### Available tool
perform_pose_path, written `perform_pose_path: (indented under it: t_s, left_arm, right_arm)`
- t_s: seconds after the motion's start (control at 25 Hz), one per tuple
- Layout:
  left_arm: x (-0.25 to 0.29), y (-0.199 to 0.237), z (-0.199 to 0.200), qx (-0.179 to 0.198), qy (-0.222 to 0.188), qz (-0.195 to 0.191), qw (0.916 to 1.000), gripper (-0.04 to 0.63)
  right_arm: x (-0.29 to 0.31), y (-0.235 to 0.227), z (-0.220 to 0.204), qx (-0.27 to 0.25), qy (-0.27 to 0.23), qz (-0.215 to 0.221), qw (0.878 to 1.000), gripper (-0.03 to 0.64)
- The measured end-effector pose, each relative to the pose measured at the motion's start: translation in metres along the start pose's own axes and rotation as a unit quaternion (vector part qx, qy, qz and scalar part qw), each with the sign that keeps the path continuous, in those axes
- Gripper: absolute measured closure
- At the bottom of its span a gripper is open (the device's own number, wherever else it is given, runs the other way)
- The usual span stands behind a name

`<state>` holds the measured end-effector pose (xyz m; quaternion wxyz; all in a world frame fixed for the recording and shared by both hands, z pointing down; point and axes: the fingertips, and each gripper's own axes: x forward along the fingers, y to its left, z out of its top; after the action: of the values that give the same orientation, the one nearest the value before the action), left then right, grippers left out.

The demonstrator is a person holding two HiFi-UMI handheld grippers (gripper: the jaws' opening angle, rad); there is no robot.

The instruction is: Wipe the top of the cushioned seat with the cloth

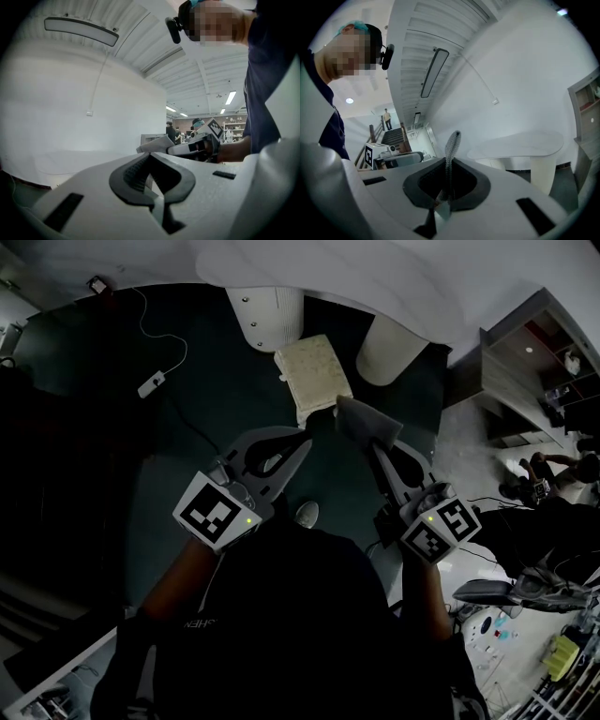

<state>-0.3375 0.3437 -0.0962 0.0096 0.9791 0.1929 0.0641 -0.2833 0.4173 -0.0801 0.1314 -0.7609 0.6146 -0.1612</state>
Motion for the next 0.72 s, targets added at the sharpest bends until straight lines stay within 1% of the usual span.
perform_pose_path:
  t_s: [0.2, 0.36, 0.52, 0.72]
  left_arm:
    - [0.011, 0.011, 0.000, -0.003, -0.003, -0.003, 1.0000, 0.589]
    - [0.020, 0.029, -0.005, -0.012, -0.004, -0.004, 0.9999, 0.589]
    - [0.031, 0.056, -0.010, -0.022, -0.004, -0.005, 0.9997, 0.589]
    - [0.046, 0.100, -0.012, -0.034, -0.006, -0.010, 0.9994, 0.589]
  right_arm:
    - [0.007, -0.011, 0.004, -0.001, 0.003, -0.004, 1.000, 0.584]
    - [0.023, -0.022, 0.004, 0.000, 0.012, -0.007, 1.000, 0.584]
    - [0.047, -0.038, 0.003, 0.005, 0.023, -0.010, 1.000, 0.584]
    - [0.090, -0.059, 0.006, 0.012, 0.036, -0.010, 0.999, 0.584]
